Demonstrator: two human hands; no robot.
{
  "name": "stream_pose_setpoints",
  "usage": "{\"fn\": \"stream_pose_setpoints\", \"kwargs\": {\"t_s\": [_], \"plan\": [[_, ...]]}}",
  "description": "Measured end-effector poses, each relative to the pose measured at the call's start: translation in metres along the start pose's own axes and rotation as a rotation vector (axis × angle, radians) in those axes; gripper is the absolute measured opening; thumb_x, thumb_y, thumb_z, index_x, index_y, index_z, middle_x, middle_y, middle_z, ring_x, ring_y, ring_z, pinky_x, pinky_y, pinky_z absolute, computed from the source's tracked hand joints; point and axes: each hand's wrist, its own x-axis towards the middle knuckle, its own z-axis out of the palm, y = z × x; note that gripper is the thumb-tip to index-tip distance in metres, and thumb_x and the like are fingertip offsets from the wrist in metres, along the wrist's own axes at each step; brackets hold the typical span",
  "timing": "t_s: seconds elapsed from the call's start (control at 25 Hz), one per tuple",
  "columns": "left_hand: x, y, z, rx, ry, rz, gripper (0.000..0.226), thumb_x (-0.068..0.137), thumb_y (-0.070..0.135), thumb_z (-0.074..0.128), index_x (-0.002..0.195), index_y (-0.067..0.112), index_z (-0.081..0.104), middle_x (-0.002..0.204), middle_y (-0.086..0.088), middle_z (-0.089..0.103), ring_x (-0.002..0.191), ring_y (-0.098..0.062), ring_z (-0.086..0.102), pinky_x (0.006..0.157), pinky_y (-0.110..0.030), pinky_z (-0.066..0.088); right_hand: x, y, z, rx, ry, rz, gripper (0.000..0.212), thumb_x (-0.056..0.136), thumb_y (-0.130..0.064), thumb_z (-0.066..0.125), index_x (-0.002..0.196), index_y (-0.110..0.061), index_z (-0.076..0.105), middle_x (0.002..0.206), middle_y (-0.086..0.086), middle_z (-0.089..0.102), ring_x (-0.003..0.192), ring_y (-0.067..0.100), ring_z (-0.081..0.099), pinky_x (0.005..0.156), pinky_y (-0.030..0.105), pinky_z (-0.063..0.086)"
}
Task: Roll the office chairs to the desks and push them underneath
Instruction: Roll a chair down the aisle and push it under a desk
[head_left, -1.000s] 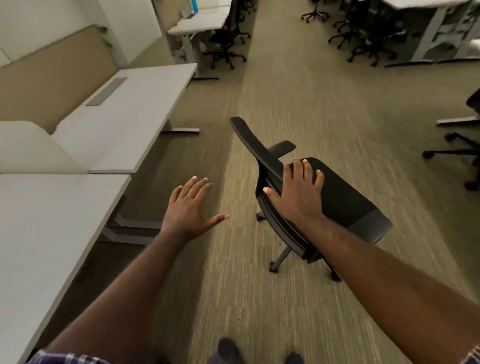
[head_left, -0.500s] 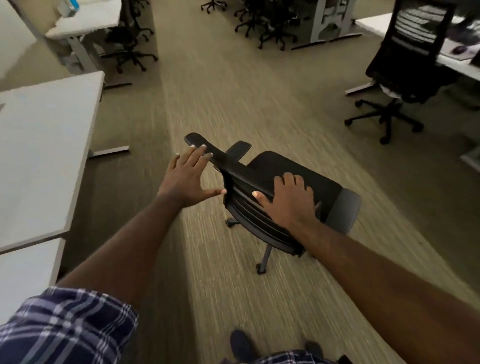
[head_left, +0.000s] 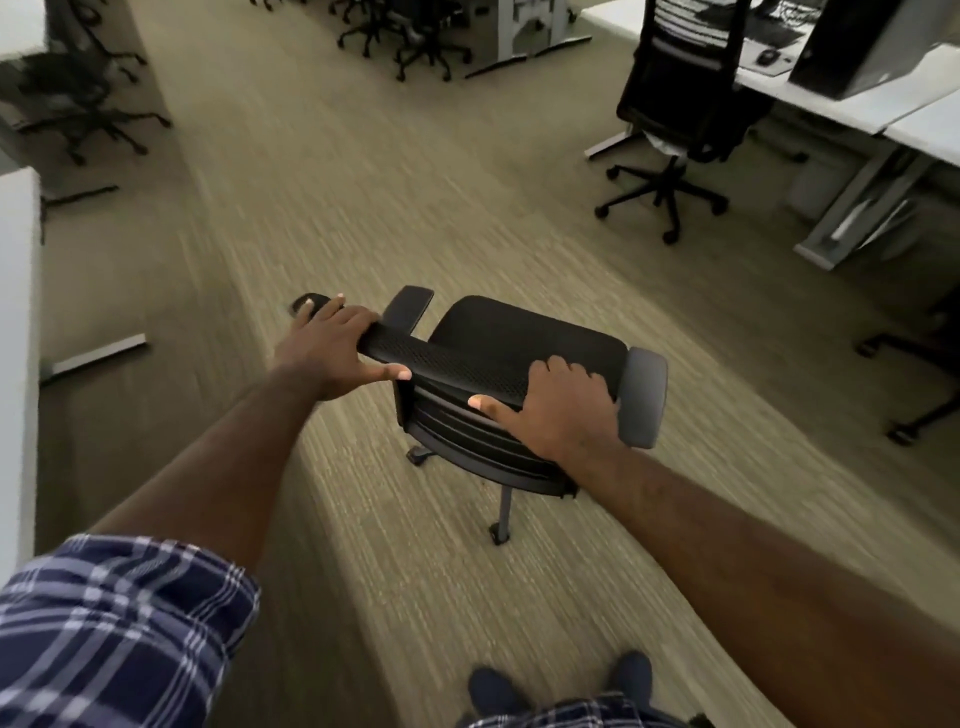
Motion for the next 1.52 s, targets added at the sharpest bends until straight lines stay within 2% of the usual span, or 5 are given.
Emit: {"fn": "stream_pose_setpoints", "kwargs": {"t_s": [0.16,0.32,0.6,1.0,1.52], "plan": [[0.009,-0.011,0.002,-0.037,0.080,0.076,0.116,0.052,0.106,0.023,0.119,0.017,0.058,0.120,-0.005,0.060,0.120,-0.027,0.048,0.110,-0.048,0.032,0.008,-0.005,-0.003,-0.008,0.008,0.039,0.109,0.069,-0.101,0.017,0.109,-0.010,0.062,0.109,0.012,0.062,0.098,0.032,0.060,0.083,0.045,0.048],[0.008,-0.013,0.003,-0.081,0.103,0.084,0.100,0.049,0.105,0.030,0.097,0.020,0.053,0.099,0.002,0.054,0.100,-0.025,0.051,0.094,-0.045,0.043,0.011,-0.006,-0.003,-0.035,0.043,0.023,0.110,0.065,-0.103,0.014,0.101,-0.011,0.064,0.102,0.010,0.064,0.092,0.030,0.061,0.077,0.042,0.049],[0.014,-0.010,0.001,-0.237,0.150,-0.028,0.073,0.062,0.101,0.018,0.073,0.031,0.038,0.083,0.006,0.046,0.088,-0.017,0.042,0.071,-0.036,0.036,0.028,-0.006,-0.001,-0.101,0.055,-0.086,0.104,0.069,-0.100,0.008,0.092,-0.014,0.062,0.092,0.007,0.062,0.086,0.025,0.058,0.072,0.039,0.042],[0.003,-0.028,0.014,-0.222,0.254,-0.048,0.068,0.069,0.091,0.036,0.079,0.024,0.045,0.080,0.006,0.046,0.081,-0.017,0.042,0.066,-0.033,0.030,0.070,-0.003,0.004,-0.070,0.104,-0.224,0.098,0.068,-0.101,0.008,0.080,-0.016,0.055,0.082,0.005,0.058,0.071,0.019,0.040,0.064,0.035,0.033],[-0.042,-0.025,0.022,-0.118,0.291,-0.372,0.075,0.069,0.096,0.027,0.082,0.024,0.047,0.084,0.006,0.046,0.080,-0.015,0.039,0.068,-0.034,0.032,0.152,-0.006,0.008,-0.034,0.100,-0.597,0.096,0.064,-0.104,0.013,0.081,-0.018,0.054,0.078,0.000,0.044,0.070,0.018,0.041,0.062,0.035,0.035]]}}
